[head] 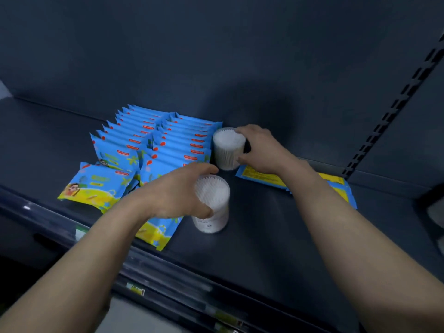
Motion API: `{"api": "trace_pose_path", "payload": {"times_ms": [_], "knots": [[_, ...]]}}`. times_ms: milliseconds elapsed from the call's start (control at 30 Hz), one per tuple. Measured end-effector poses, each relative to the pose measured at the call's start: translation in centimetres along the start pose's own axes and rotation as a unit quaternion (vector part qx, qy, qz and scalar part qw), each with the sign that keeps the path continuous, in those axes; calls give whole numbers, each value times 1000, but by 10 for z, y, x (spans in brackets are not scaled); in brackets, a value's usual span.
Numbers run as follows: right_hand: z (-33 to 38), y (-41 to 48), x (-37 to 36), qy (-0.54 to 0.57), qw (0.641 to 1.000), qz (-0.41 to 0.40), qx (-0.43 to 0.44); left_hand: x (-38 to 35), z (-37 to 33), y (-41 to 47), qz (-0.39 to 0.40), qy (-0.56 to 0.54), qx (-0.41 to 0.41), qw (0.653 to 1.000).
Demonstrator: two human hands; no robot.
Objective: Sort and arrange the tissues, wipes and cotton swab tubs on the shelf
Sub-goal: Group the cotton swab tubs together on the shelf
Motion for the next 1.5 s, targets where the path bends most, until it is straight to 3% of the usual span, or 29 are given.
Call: {"api": "trace_pose_path", "payload": {"times_ms": [167, 367, 633, 833, 1133, 1300, 1500], "knots": [[5, 40, -8, 16, 998, 57, -36, 9, 12, 8, 15, -10, -17, 1000], [15, 51, -11, -19, 996, 61, -56, 14, 20, 15, 39, -13, -38, 998], [15, -3, 41, 58, 985, -45, -159, 22, 8, 32, 50, -14, -121, 991], [-23, -83, 75, 42, 941, -138, -307, 1, -39, 62, 104, -16, -219, 970], [-69, -232, 100, -2, 866, -148, -477, -68, -138, 67, 183, -24, -320, 929], [-98, -267, 104, -17, 865, -107, -490, -104, -173, 61, 193, -17, -308, 931], [-127, -274, 103, -35, 903, -48, -426, -131, -202, 52, 162, 23, -272, 948]]}}
Point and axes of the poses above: each hand's wrist, its own y-axis towards the middle knuckle, its own x-axis out of the back of the hand, z = x × y, the point moved 2 cm from there along y, towards the middle knuckle, and after that the axes turned 3 degrees about y, right-handed, at the moved point
